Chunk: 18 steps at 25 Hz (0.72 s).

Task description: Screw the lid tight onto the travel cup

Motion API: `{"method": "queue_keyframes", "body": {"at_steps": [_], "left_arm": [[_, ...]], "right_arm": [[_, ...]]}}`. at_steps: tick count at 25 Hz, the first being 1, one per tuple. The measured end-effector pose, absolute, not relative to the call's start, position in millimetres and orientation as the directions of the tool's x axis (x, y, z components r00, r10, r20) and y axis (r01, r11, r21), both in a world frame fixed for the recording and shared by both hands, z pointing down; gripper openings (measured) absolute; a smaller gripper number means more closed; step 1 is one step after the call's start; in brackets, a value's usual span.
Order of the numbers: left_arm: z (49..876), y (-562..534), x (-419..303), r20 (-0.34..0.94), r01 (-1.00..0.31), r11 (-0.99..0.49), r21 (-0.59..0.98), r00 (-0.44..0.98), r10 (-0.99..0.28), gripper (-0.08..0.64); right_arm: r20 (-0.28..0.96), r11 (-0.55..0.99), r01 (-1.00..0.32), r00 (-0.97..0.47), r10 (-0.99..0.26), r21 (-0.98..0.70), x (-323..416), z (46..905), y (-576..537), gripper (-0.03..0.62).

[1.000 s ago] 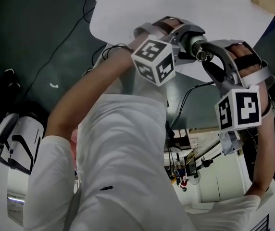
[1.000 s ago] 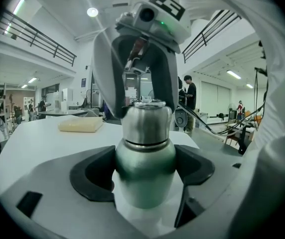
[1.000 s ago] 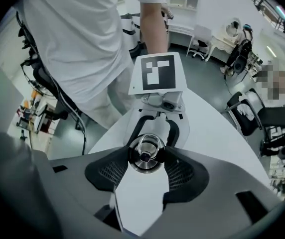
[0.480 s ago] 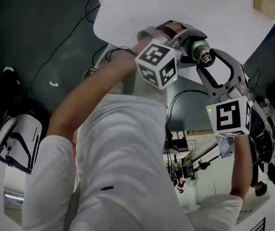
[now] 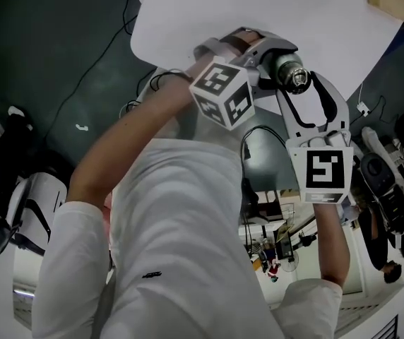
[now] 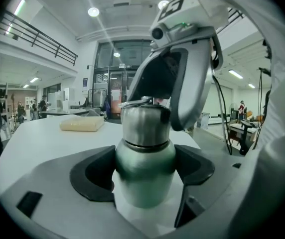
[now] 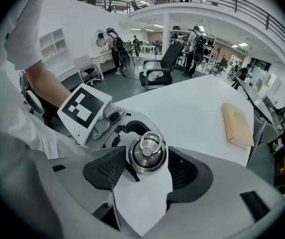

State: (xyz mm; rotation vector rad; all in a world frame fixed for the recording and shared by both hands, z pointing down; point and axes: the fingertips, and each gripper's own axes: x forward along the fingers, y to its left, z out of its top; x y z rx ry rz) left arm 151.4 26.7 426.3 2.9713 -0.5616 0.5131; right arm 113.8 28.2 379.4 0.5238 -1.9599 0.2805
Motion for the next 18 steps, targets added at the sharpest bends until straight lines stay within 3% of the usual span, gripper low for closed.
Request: {"method": "queue_keyframes", "body": {"at_steps": [4,7,13,18], "left_arm": [[425.1,26.0,150.0,0.337,-0.364,-0.931,0.013,0.878,-0.339,0.348],[423.8,24.2,149.8,0.338,-0.362,-0.932,0.014,0.879,-0.336,0.349],[420.7,27.3,148.6,0.336,-0.351,-0.936,0.013,0.883,-0.327,0.349],[419.8,27.1,148.0,0.335,-0.348,-0.938,0.012,0.885,-0.324,0.348]], "right_arm": [[0.897,0.921,-0.389,-0.408,-0.169,-0.003,111.6,367.2,33.6,0.262],[0.900,0.968,-0.251,-0.421,-0.110,0.001,109.1,356.2,34.1,0.262],[0.929,0.986,0.169,-0.367,0.049,0.014,101.6,350.3,39.4,0.262],[0.965,0.788,0.613,-0.238,0.113,0.059,104.4,361.4,44.4,0.262]]}}
